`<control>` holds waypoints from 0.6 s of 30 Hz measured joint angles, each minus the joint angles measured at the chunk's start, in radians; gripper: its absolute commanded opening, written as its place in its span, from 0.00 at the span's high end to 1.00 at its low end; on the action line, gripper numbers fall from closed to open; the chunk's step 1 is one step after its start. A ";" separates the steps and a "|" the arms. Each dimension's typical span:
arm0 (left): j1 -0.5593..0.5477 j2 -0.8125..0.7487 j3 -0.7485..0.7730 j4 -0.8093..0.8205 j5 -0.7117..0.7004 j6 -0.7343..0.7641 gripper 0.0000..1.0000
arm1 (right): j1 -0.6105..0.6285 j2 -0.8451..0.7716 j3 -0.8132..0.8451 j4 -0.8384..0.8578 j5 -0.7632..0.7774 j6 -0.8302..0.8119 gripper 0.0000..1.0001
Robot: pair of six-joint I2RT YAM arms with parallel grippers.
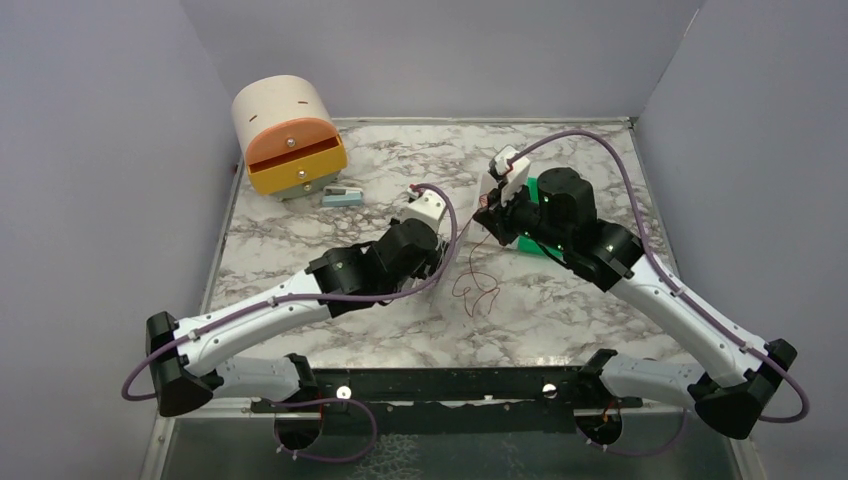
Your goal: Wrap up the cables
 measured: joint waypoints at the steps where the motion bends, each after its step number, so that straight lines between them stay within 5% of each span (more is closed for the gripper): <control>1: 0.000 -0.015 0.000 -0.014 0.018 0.003 1.00 | 0.000 0.008 0.000 0.004 0.021 -0.013 0.99; 10: 0.000 -0.162 0.000 -0.089 0.192 0.051 1.00 | 0.002 0.008 -0.137 0.162 0.196 -0.097 0.97; 18: 0.005 -0.259 0.014 -0.131 0.315 0.089 1.00 | 0.008 0.016 -0.248 0.264 0.267 -0.087 0.85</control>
